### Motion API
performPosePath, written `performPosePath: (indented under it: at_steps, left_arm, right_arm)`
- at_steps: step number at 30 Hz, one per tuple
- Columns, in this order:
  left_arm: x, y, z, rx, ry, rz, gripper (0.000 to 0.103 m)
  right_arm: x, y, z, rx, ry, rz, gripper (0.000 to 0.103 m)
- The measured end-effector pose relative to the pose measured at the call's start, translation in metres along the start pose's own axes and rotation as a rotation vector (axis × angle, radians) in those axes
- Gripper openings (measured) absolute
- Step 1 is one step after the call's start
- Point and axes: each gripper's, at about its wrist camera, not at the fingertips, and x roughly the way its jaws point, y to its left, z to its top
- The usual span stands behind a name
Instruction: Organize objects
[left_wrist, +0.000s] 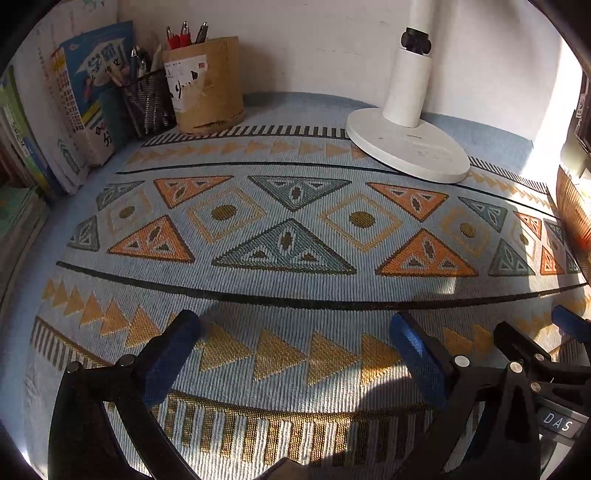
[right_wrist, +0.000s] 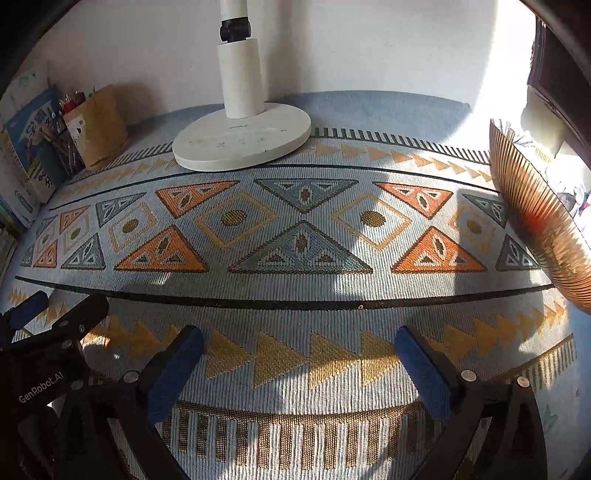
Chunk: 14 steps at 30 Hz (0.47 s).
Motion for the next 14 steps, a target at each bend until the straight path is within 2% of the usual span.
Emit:
performPosePath:
  at_steps: [2, 14]
  left_arm:
    - [0.0078, 0.0036, 0.0093, 0.001, 0.0, 0.005, 0.103]
    - [0.0092, 0.0094, 0.0143, 0.014, -0.001, -0.012, 0.103]
  right_arm:
    - [0.0049, 0.0032, 0.0063, -0.018, -0.037, 0.007, 0.103]
    - [0.0066, 0.0024, 0.0086, -0.017, -0.032, 0.013, 0.103]
